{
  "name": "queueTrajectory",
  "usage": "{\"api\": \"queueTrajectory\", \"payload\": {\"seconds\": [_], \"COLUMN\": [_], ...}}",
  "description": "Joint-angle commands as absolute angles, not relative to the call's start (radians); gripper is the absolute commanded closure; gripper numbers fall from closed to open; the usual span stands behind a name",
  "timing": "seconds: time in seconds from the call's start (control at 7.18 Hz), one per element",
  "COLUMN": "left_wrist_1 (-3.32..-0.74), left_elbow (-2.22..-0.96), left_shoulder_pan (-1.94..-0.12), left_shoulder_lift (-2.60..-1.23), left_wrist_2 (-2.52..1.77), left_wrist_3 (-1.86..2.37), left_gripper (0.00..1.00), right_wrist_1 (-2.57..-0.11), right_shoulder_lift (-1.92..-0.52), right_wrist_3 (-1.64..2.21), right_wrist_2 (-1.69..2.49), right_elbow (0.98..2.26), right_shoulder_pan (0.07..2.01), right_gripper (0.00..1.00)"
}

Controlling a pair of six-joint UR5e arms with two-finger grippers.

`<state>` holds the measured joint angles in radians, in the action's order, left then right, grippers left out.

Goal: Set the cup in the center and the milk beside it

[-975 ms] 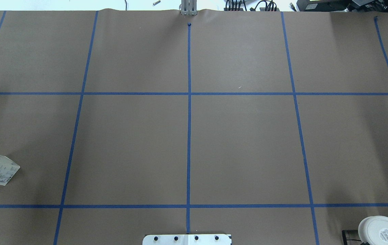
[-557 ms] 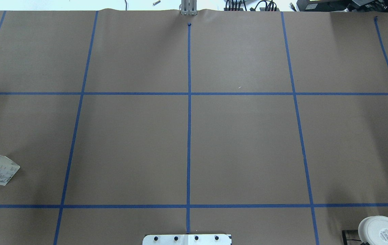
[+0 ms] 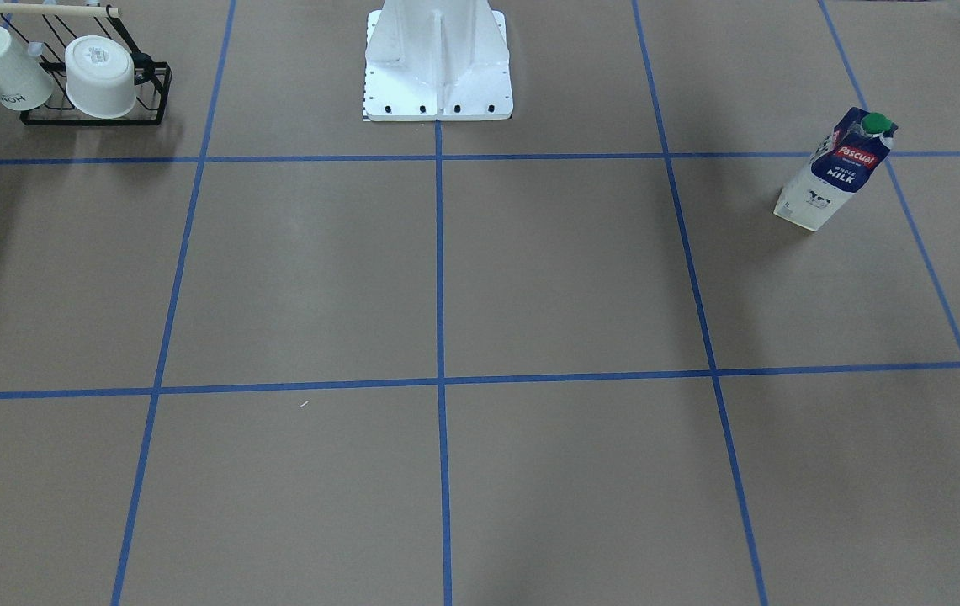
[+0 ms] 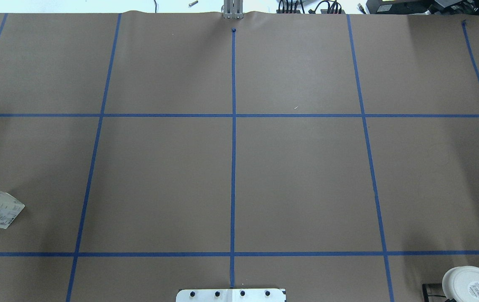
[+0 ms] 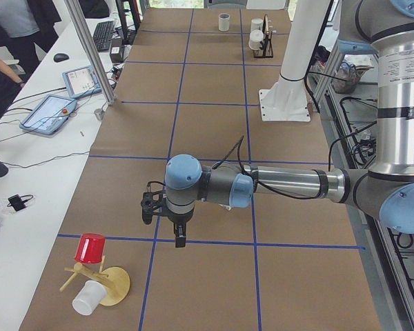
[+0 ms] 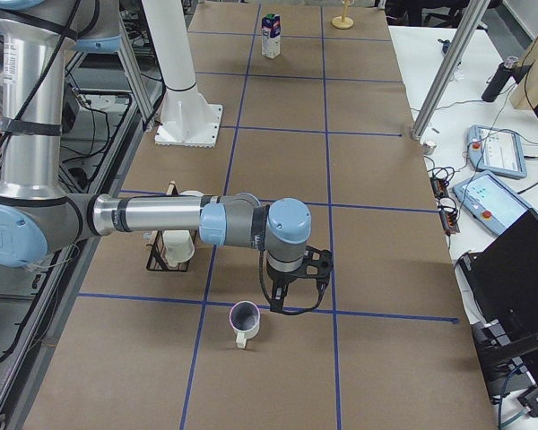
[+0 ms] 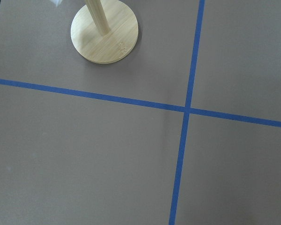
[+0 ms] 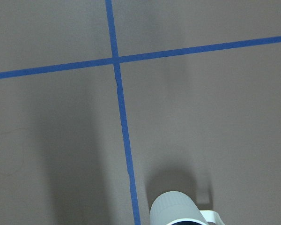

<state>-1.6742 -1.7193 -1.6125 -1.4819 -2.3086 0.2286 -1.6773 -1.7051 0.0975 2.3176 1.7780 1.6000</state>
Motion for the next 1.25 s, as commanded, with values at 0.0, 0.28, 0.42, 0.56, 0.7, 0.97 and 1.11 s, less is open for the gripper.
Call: {"api": "queueTrajectory", "payload": {"seconds": [0.0, 0.28, 0.42, 0.56, 0.7, 0.97, 1.11], "left_wrist_1": [-1.671, -1.683, -1.707, -1.709, -1.709, -1.709, -1.709], "left_elbow": [-1.717, -1.718, -1.718, -1.72, -1.727, -1.729, -1.729], "left_shoulder_pan": [-1.611, -1.609, -1.611, -1.611, -1.611, -1.611, -1.611], "left_shoulder_lift": [-1.489, -1.474, -1.471, -1.471, -1.471, -1.474, -1.474], "left_wrist_2": [-2.304, -2.301, -2.302, -2.309, -2.31, -2.31, -2.31], "left_wrist_3": [0.226, 0.224, 0.227, 0.229, 0.23, 0.235, 0.236], "left_gripper": [0.01, 0.01, 0.01, 0.01, 0.01, 0.01, 0.01], "right_wrist_1": [-1.671, -1.602, -1.598, -1.589, -1.542, -1.542, -1.534], "right_shoulder_lift": [-1.706, -1.724, -1.727, -1.762, -1.826, -1.865, -1.862], "right_wrist_3": [0.091, 0.077, 0.074, 0.007, -0.094, -0.092, -0.086], "right_wrist_2": [2.332, 2.341, 2.376, 2.381, 2.378, 2.376, 2.372], "right_elbow": [1.76, 1.737, 1.727, 1.73, 1.72, 1.707, 1.641], "right_shoulder_pan": [1.6, 1.6, 1.6, 1.6, 1.6, 1.6, 1.6], "right_gripper": [0.0, 0.0, 0.0, 0.0, 0.0, 0.0, 0.0]}}
